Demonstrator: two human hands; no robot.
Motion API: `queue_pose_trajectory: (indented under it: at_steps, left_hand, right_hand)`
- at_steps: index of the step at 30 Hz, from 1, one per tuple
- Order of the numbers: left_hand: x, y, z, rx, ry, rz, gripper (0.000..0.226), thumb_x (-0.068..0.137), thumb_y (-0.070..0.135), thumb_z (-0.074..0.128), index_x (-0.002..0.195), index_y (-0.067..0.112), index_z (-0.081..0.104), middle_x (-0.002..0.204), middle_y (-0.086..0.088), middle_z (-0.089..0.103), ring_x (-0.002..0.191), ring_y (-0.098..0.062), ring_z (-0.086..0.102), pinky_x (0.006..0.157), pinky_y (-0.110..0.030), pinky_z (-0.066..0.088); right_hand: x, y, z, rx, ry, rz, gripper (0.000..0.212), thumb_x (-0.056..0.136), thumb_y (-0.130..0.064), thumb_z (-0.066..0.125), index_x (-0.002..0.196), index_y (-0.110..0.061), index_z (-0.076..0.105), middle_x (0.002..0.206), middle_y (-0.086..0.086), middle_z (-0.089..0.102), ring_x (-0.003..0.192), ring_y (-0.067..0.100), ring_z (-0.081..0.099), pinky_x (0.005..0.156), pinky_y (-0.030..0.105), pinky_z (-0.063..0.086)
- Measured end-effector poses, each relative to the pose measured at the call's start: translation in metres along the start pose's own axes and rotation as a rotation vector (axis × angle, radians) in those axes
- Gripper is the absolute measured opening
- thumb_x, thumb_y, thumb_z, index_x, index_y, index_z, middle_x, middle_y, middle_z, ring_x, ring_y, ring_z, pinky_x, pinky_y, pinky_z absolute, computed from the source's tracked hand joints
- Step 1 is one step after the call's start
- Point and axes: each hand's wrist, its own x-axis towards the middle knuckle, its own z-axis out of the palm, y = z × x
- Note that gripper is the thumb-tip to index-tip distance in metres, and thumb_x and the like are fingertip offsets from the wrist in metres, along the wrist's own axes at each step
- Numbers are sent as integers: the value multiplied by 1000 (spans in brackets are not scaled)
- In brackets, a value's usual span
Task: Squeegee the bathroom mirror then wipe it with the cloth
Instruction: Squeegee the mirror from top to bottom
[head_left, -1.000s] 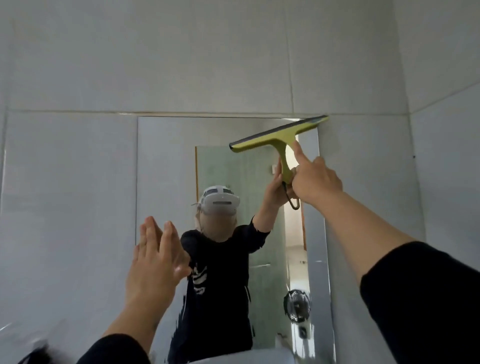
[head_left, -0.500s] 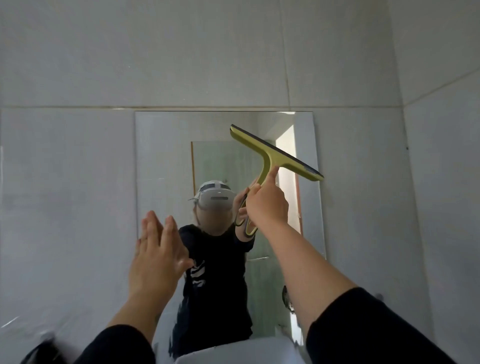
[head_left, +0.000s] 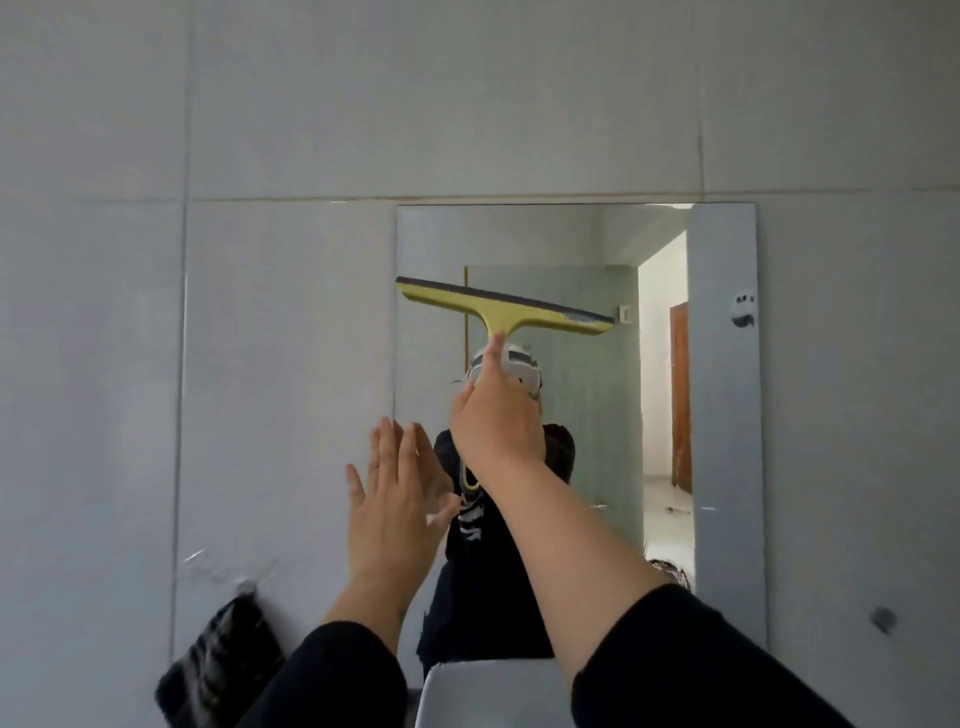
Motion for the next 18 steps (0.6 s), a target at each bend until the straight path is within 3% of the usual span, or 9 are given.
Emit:
queue_pose_trajectory:
  at_steps: [3, 8, 11, 15, 18]
  left_hand:
    - [-5, -1, -2, 3, -10, -6, 94, 87, 60, 46, 149, 18, -11, 158, -5, -18, 144, -18, -18, 119, -47, 0]
    - [-12, 11, -3, -4, -31, -8, 90, 89, 55, 46, 149, 17, -10, 158, -5, -17, 145, -20, -16, 118, -47, 1]
    - [-14, 21, 1, -9, -36, 1, 92, 89, 54, 48, 149, 18, -11, 158, -4, -17, 145, -20, -16, 118, -48, 2]
    - [-15, 34, 4, -23, -44, 14, 94, 88, 53, 50, 148, 19, -13, 158, -4, -18, 145, -21, -16, 119, -49, 3]
    - [-14, 43, 4, -11, -60, 21, 92, 89, 52, 50, 148, 19, -12, 158, -5, -19, 145, -22, -16, 117, -48, 2]
  right_hand:
    - [-4, 10, 0, -124, -43, -77, 68, 99, -24, 39, 153, -28, -1, 125, 15, 57, 113, 35, 56, 89, 47, 49]
    - [-7, 46, -41, -379, -95, -199, 70, 96, -16, 39, 150, -45, 5, 125, 8, 54, 94, 30, 59, 66, 35, 40]
    - [-4, 61, -69, -487, -145, -192, 75, 93, -13, 40, 148, -52, 7, 120, 7, 51, 89, 31, 59, 67, 36, 42]
    - [-2, 79, -99, -552, -160, -150, 72, 94, -15, 38, 145, -57, 9, 95, 4, 42, 72, 25, 48, 64, 35, 41]
    - [-7, 101, -116, -569, -172, -79, 73, 95, -16, 39, 144, -58, 4, 96, 3, 41, 73, 26, 47, 64, 35, 41]
